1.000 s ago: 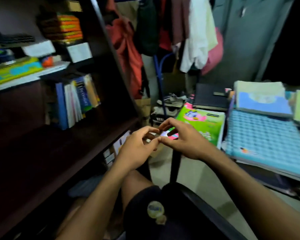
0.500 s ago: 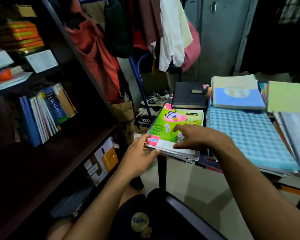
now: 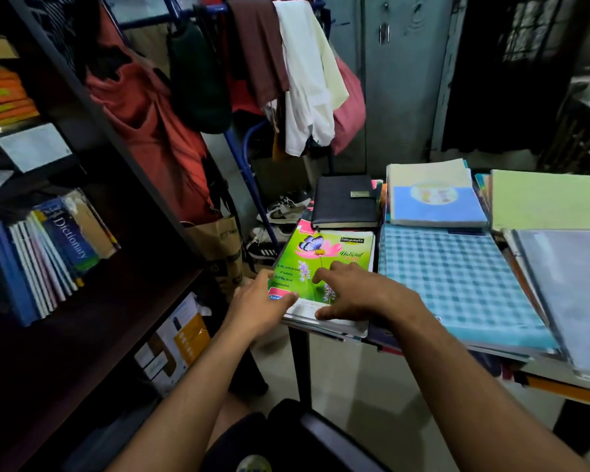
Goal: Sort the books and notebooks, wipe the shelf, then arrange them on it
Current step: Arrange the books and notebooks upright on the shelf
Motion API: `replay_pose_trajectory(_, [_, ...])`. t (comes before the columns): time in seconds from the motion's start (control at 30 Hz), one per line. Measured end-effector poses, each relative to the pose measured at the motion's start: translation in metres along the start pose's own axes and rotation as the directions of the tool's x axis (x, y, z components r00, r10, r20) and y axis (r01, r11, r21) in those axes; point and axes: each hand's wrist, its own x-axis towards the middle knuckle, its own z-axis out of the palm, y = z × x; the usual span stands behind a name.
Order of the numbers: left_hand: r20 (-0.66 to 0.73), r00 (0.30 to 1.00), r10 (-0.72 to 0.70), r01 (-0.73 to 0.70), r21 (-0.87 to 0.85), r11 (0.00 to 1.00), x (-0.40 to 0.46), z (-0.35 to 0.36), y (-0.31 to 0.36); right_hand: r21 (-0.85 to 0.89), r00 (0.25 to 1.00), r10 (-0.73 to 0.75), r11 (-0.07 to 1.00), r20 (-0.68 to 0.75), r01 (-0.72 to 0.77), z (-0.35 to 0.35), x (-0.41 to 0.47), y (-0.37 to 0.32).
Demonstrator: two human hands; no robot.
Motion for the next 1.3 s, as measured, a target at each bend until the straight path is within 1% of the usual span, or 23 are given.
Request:
replay_pose_trajectory(0.07, [0.032,0.999,-0.03,0.031,-0.01,0.999,0.003,-0.001,0.003,-0.027,1.0,0.001,1.0,0.017,0.0,0.001,0.0,0.0])
replay_pose_trajectory(0.2, [0.09,0.992,-0.087,0.1,-0.149,0.984,0.002,0.002,0.008,-0.106,0.998,0.0,0.994,0.064,0.007,0.0,-0.002,-0.002])
replay_pose_trajectory(0.3, [0.072,0.996,-0.059,0.069,-0.133,0.989,0.004,0.011,0.005,-0.135,0.997,0.005,0.991,0.081,0.006,0.001,-0.003,-0.005])
replay_pose_trajectory(0.37, [0.057,0.996,-0.065,0.074,-0.188,0.979,0.014,0.022,-0.002,-0.167,0.995,0.015,0.986,0.1,0.002,0.003,-0.004,-0.005])
replay_pose_trajectory(0.4, [0.051,0.996,-0.074,0.085,-0.248,0.965,0.012,0.023,-0.002,-0.188,0.994,0.019,0.982,0.109,0.002,0.004,-0.003,-0.007])
replay_pose_trajectory(0.47, [0.071,0.992,-0.103,0.123,-0.414,0.902,0.011,0.023,0.0,-0.223,0.994,0.026,0.975,0.11,-0.001,0.006,-0.002,-0.01])
replay_pose_trajectory(0.5, [0.08,0.99,-0.115,0.139,-0.47,0.871,0.007,0.021,0.003,-0.237,0.994,0.031,0.972,0.104,-0.005,0.007,-0.001,-0.012])
replay_pose_trajectory(0.57, [0.101,0.988,-0.114,0.15,-0.534,0.832,0.003,0.019,0.006,-0.245,0.995,0.033,0.969,0.097,-0.009,0.007,0.0,-0.014])
replay_pose_trajectory(0.63, [0.171,0.98,-0.1,0.184,-0.589,0.787,0.0,0.018,0.006,-0.233,0.995,0.019,0.972,0.096,0.004,0.006,0.0,-0.014])
replay_pose_trajectory(0.7, [0.204,0.973,-0.104,0.211,-0.619,0.757,-0.003,0.016,0.0,-0.215,0.995,-0.008,0.976,0.095,0.029,0.005,-0.001,-0.016])
replay_pose_trajectory(0.8, [0.151,0.982,-0.117,0.189,-0.678,0.71,-0.004,0.008,-0.014,-0.192,0.994,-0.074,0.977,0.079,0.088,0.007,-0.003,-0.027])
replay_pose_trajectory(0.87, [0.093,0.988,-0.123,0.154,-0.648,0.746,0.002,-0.001,-0.022,-0.159,0.994,-0.102,0.982,0.026,0.105,0.01,-0.001,-0.036])
replay_pose_trajectory(0.93, [0.071,0.991,-0.11,0.131,-0.598,0.791,0.01,-0.009,-0.024,-0.119,0.995,-0.099,0.988,-0.014,0.096,0.013,-0.002,-0.039])
replay_pose_trajectory(1.0, [0.077,0.993,-0.085,0.112,-0.503,0.857,0.02,-0.016,-0.021,-0.094,0.996,-0.088,0.992,-0.027,0.085,0.01,-0.002,-0.035])
replay_pose_trajectory(1.07, [0.089,0.993,-0.071,0.099,-0.371,0.923,0.033,-0.016,-0.023,-0.072,0.997,-0.077,0.995,-0.013,0.076,0.007,-0.003,-0.028])
replay_pose_trajectory(1.1, [0.13,0.989,-0.077,0.117,-0.342,0.932,0.037,-0.015,-0.023,-0.065,0.997,-0.074,0.995,-0.005,0.073,0.005,-0.004,-0.025])
replay_pose_trajectory(1.17, [0.207,0.975,-0.075,0.148,-0.368,0.918,0.035,-0.013,-0.022,-0.064,0.997,-0.069,0.995,0.023,0.071,0.003,-0.004,-0.021])
replay_pose_trajectory(1.23, [0.234,0.969,-0.08,0.167,-0.385,0.908,0.032,-0.007,-0.022,-0.079,0.997,-0.061,0.995,0.049,0.065,0.003,-0.003,-0.02])
replay_pose_trajectory(1.3, [0.278,0.959,-0.054,0.178,-0.442,0.879,0.029,-0.002,-0.022,-0.114,0.996,-0.051,0.992,0.071,0.059,0.003,-0.001,-0.019])
